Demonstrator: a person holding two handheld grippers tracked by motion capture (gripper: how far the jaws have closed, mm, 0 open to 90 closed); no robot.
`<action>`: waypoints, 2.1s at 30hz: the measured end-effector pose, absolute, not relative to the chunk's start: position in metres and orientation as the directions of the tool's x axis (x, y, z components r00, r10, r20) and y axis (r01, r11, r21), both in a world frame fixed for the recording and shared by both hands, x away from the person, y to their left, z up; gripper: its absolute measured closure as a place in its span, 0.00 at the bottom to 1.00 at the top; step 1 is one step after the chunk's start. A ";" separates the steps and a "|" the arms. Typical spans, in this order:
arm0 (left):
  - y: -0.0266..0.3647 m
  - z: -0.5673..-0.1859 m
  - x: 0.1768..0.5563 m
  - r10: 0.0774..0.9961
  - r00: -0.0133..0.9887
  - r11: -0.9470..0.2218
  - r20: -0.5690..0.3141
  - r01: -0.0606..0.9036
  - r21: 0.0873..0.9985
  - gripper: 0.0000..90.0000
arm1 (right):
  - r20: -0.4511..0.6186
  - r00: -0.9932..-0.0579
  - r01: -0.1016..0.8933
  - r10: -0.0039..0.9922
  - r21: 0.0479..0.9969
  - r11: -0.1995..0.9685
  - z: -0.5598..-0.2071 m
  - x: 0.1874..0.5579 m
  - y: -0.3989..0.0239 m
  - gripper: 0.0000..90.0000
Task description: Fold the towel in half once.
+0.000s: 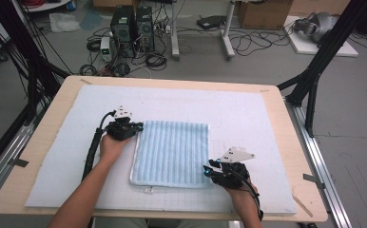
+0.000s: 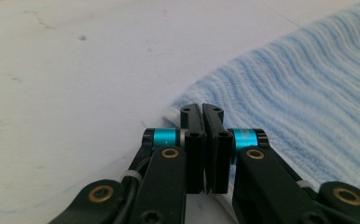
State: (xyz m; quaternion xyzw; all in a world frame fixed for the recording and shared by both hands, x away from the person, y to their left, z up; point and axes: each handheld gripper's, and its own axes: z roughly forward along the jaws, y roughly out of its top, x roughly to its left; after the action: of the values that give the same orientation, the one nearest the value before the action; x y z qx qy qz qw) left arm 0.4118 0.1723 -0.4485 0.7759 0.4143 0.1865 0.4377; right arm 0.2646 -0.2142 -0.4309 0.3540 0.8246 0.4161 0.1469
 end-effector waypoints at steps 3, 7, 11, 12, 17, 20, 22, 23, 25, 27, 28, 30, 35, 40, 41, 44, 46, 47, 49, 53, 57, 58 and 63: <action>0.173 -0.450 0.413 0.814 0.576 -0.270 -0.074 0.489 0.830 0.95 | 0.051 -0.701 0.456 0.712 0.799 0.391 -0.430 0.267 -0.213 0.72; 0.180 -0.448 0.414 0.843 0.527 -0.210 -0.106 0.505 0.837 0.64 | 0.043 -0.681 0.452 0.731 0.810 0.374 -0.427 0.274 -0.211 0.70; 0.183 -0.445 0.412 0.834 0.537 -0.189 -0.131 0.500 0.845 0.64 | 0.005 -0.633 0.433 0.774 0.831 0.349 -0.420 0.298 -0.209 0.81; 0.184 -0.443 0.411 0.829 0.544 -0.185 -0.130 0.487 0.853 0.64 | -0.001 -0.622 0.433 0.783 0.832 0.346 -0.419 0.304 -0.208 0.84; 0.184 -0.440 0.409 0.811 0.563 -0.147 -0.158 0.458 0.877 0.64 | 0.018 -0.598 0.471 0.801 0.817 0.333 -0.423 0.356 -0.201 0.86; 0.184 -0.439 0.406 0.801 0.578 -0.138 -0.160 0.437 0.889 0.63 | 0.010 -0.603 0.483 0.798 0.800 0.355 -0.430 0.381 -0.193 0.82; 0.186 -0.438 0.404 0.793 0.586 -0.128 -0.169 0.430 0.893 0.62 | 0.010 -0.606 0.497 0.795 0.785 0.369 -0.434 0.393 -0.189 0.81; 0.187 -0.438 0.404 0.793 0.585 -0.124 -0.171 0.429 0.895 0.60 | 0.005 -0.603 0.507 0.798 0.775 0.378 -0.437 0.398 -0.188 0.81; 0.189 -0.438 0.403 0.790 0.586 -0.117 -0.181 0.433 0.894 0.58 | -0.004 -0.590 0.526 0.807 0.757 0.389 -0.440 0.405 -0.187 0.82; 0.191 -0.438 0.403 0.786 0.588 -0.108 -0.190 0.434 0.894 0.55 | -0.005 -0.577 0.543 0.817 0.744 0.389 -0.444 0.407 -0.189 0.81; 0.191 -0.438 0.403 0.782 0.592 -0.102 -0.195 0.431 0.897 0.55 | -0.008 -0.577 0.544 0.817 0.742 0.391 -0.445 0.407 -0.190 0.81; 0.191 -0.437 0.403 0.776 0.596 -0.091 -0.204 0.426 0.900 0.53 | -0.007 -0.573 0.543 0.819 0.746 0.387 -0.445 0.408 -0.193 0.78; 0.190 -0.432 0.399 0.748 0.618 -0.062 -0.242 0.428 0.902 0.39 | 0.067 -0.570 0.539 0.819 0.783 0.311 -0.437 0.402 -0.207 0.66; 0.196 -0.426 0.388 0.736 0.628 -0.030 -0.254 0.405 0.914 0.22 | 0.056 -0.562 0.480 0.825 0.835 0.270 -0.417 0.379 -0.227 0.46; 0.198 -0.425 0.386 0.733 0.633 -0.035 -0.250 0.402 0.915 0.22 | 0.048 -0.559 0.470 0.828 0.841 0.269 -0.413 0.374 -0.231 0.40; 0.203 -0.424 0.377 0.731 0.635 -0.016 -0.249 0.381 0.925 0.22 | 0.003 -0.538 0.450 0.843 0.846 0.284 -0.403 0.361 -0.242 0.23; 0.206 -0.422 0.372 0.728 0.638 -0.016 -0.251 0.382 0.924 0.22 | -0.030 -0.547 0.426 0.837 0.850 0.310 -0.398 0.355 -0.247 0.16; 0.207 -0.421 0.370 0.729 0.640 -0.015 -0.243 0.370 0.929 0.21 | -0.042 -0.551 0.417 0.834 0.852 0.318 -0.396 0.353 -0.250 0.12; 0.209 -0.418 0.365 0.729 0.643 -0.013 -0.235 0.356 0.934 0.21 | -0.040 -0.571 0.407 0.820 0.854 0.324 -0.394 0.349 -0.255 0.12; 0.211 -0.413 0.362 0.722 0.665 -0.019 -0.189 0.292 0.956 0.20 | -0.024 -0.573 0.404 0.819 0.861 0.308 -0.395 0.343 -0.261 0.12; 0.210 -0.409 0.359 0.712 0.676 -0.029 -0.192 0.301 0.953 0.22 | -0.014 -0.577 0.384 0.816 0.878 0.287 -0.393 0.338 -0.263 0.12; 0.210 -0.408 0.358 0.711 0.676 -0.030 -0.193 0.303 0.952 0.22 | -0.013 -0.579 0.382 0.815 0.879 0.285 -0.393 0.337 -0.263 0.12; 0.210 -0.405 0.355 0.716 0.668 -0.027 -0.206 0.320 0.947 0.20 | -0.010 -0.590 0.377 0.807 0.881 0.286 -0.390 0.334 -0.265 0.12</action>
State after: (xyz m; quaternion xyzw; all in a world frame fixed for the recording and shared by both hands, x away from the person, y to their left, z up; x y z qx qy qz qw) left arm 0.3553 0.2099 -0.4047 0.6968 0.3717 0.1674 0.5902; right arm 0.3339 -0.2648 -0.3904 0.3861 0.7664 0.4558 0.2361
